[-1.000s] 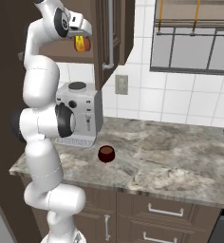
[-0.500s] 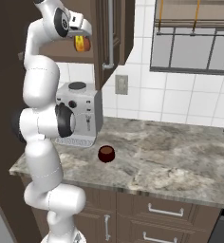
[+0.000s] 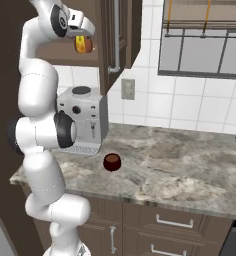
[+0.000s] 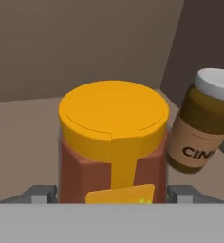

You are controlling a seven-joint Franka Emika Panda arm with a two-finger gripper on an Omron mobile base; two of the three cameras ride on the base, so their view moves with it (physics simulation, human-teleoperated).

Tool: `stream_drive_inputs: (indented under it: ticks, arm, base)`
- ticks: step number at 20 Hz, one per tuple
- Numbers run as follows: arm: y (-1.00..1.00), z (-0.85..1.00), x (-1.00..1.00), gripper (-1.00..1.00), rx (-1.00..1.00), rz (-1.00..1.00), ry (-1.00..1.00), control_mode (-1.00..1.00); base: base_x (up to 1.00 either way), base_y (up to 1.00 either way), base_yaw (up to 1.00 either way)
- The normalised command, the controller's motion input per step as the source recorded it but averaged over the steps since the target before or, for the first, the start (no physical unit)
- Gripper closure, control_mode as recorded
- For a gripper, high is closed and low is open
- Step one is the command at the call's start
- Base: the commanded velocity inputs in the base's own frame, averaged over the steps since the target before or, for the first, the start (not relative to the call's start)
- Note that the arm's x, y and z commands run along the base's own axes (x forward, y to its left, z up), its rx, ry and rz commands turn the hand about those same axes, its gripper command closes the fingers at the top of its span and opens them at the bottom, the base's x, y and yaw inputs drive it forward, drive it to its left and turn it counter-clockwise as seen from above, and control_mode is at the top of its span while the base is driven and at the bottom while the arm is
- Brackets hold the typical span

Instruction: Pick the cinnamon and honey bottle from the cabinet and place them next to the mug.

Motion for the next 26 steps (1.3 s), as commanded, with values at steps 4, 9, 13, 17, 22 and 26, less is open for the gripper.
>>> stream_drive_inputs:
  ticks: [4, 9, 13, 17, 22, 26]
  arm:
    - [0.0, 0.0, -0.44, 1.0, 0.0, 0.0, -0.05, -1.0]
    - [0.0, 0.0, -0.53, 1.0, 0.0, 0.0, -0.01, -1.0]
    - [0.0, 0.0, -0.75, 1.0, 0.0, 0.0, 0.0, -1.0]
    - [0.0, -0.01, -0.85, 1.0, 0.0, 0.0, 0.0, -1.0]
    - [-0.03, -0.13, -0.94, 1.0, 0.0, 0.0, 0.0, -1.0]
    - [-0.1, -0.41, -0.85, 1.0, 0.0, 0.01, 0.0, -1.0]
  base:
    - [0.0, 0.0, 0.0]
    - [0.0, 0.0, 0.0]
    - [0.0, 0.0, 0.0]
    - [0.0, 0.0, 0.0]
    - [0.0, 0.0, 0.0]
    - [0.0, 0.0, 0.0]
